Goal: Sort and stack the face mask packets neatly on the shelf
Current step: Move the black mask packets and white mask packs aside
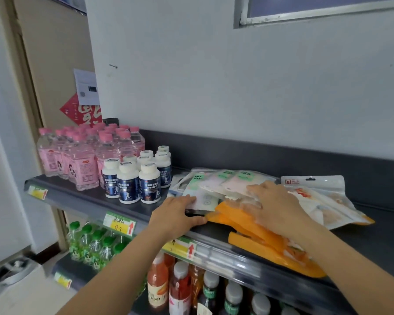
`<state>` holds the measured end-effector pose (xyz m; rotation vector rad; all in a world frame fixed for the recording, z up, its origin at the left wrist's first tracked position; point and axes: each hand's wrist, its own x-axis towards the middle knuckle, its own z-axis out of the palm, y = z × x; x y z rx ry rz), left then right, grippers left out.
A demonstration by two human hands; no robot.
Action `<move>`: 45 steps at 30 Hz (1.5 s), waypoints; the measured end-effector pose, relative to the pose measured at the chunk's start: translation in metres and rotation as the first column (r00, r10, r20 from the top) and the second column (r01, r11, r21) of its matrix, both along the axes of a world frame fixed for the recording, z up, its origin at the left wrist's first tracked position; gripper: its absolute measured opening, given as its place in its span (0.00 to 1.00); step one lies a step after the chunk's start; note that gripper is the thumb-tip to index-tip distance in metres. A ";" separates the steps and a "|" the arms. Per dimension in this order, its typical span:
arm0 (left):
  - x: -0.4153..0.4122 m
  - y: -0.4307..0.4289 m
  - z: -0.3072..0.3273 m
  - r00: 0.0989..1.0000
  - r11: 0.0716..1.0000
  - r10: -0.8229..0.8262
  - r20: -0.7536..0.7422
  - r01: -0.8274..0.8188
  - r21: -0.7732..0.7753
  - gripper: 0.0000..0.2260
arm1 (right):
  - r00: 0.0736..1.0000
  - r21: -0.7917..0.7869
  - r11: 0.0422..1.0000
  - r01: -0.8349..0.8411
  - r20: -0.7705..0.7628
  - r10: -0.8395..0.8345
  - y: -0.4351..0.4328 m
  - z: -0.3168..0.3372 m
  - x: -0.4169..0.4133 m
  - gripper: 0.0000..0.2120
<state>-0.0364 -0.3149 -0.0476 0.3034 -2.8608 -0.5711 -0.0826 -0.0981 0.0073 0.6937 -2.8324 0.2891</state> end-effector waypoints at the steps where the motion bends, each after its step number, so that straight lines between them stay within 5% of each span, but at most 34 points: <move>1: -0.001 -0.002 -0.001 0.999 1.000 -0.019 -0.031 0.019 0.006 0.28 | 0.999 0.011 1.000 -0.001 -0.034 0.001 -0.008 0.000 0.001 0.28; 6: -0.007 -0.023 -0.010 0.951 0.979 -0.190 -0.244 0.166 -0.115 0.14 | 0.985 0.122 0.982 -0.141 -0.086 0.152 -0.064 0.006 0.010 0.40; 9: -0.010 -0.049 -0.008 0.792 0.920 -0.392 -0.469 0.325 -0.219 0.14 | 0.996 0.266 0.960 -0.087 0.044 0.078 -0.099 0.006 0.009 0.46; 13: -0.013 -0.075 -0.002 0.585 0.834 -0.510 -0.630 0.517 -0.195 0.10 | 0.998 0.223 0.975 0.017 0.052 -0.030 -0.133 -0.006 0.007 0.33; 16: -0.017 -0.087 -0.009 0.590 0.840 -0.480 -0.650 0.522 -0.146 0.10 | 0.992 0.227 0.969 0.100 -0.097 -0.079 -0.142 -0.015 0.017 0.24; 20: -0.008 -0.094 -0.008 0.626 0.809 -0.474 -0.620 0.587 -0.026 0.23 | 0.956 0.118 0.958 0.262 -0.167 -0.241 -0.141 -0.014 0.019 0.26; 24: 0.005 -0.091 0.005 0.660 0.687 -0.411 -0.629 0.678 0.261 0.28 | 0.906 -0.201 0.924 0.326 -0.212 -0.366 -0.134 0.007 0.028 0.25; 28: 0.009 -0.087 0.016 0.708 0.494 -0.403 -0.580 0.702 0.513 0.24 | 0.797 -0.628 0.710 0.320 -0.227 -0.560 -0.118 0.027 0.042 0.09; 34: 0.009 -0.070 0.017 0.721 0.361 -0.479 -0.500 0.682 0.636 0.20 | 0.630 -0.890 0.319 0.326 -0.047 -0.775 -0.080 0.029 0.046 0.15; 39: 0.018 -0.041 0.022 0.670 0.213 -0.573 -0.472 0.678 0.703 0.19 | 0.621 -0.975 0.165 0.148 -0.038 -0.783 -0.065 0.036 0.065 0.16; 45: 0.019 -0.003 0.028 0.666 0.073 -0.596 -0.449 0.602 0.795 0.17 | 0.605 -0.992 0.113 0.063 -0.052 -0.795 -0.040 0.044 0.092 0.13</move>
